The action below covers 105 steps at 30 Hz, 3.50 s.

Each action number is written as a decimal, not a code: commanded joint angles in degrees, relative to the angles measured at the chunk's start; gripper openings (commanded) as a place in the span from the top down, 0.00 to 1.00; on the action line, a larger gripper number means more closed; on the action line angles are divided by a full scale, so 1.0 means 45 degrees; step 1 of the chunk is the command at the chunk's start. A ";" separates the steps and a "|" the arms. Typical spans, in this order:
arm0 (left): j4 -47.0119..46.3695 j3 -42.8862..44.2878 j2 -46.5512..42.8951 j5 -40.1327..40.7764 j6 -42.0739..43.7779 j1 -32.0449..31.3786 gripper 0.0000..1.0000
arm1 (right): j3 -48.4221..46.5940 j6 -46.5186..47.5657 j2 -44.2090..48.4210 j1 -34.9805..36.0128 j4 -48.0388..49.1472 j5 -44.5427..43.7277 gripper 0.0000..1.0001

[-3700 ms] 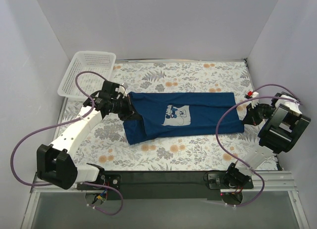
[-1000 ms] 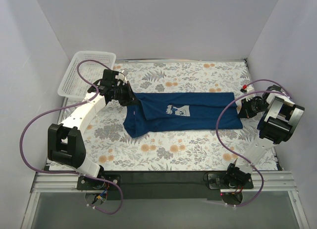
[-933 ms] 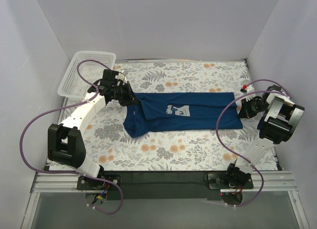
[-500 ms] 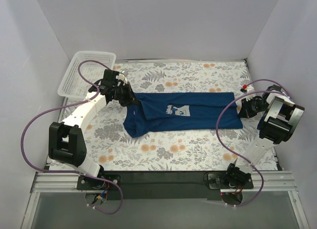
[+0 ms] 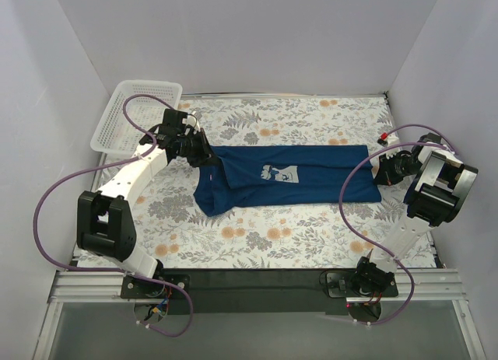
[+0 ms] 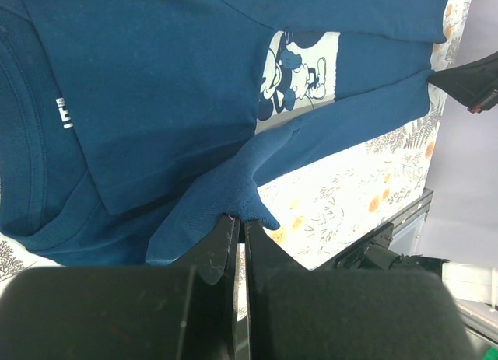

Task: Fold and stack the t-shirts
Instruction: Fold the tshirt

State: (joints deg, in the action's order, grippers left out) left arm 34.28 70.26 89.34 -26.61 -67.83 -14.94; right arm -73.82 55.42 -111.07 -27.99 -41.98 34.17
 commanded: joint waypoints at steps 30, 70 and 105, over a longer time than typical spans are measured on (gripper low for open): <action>-0.0100 0.1905 0.1552 -0.0571 0.0502 0.0097 1.00 | 0.0077 -0.0167 0.0072 0.0106 0.0441 -0.0269 0.96; 0.1386 0.6711 0.5049 0.0738 0.8216 -0.2344 1.00 | 0.1014 -0.0362 0.0150 0.0438 0.1398 -0.1110 0.96; -0.0587 0.5071 0.3780 -0.1879 1.4662 -0.2598 1.00 | 0.1092 -0.0343 0.0209 0.0438 0.1496 -0.1246 0.96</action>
State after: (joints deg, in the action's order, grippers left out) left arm 33.32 94.00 111.09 -32.51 -7.18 -26.13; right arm -70.70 52.82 -109.43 -26.81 -37.28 31.97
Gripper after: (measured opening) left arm 0.021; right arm 0.038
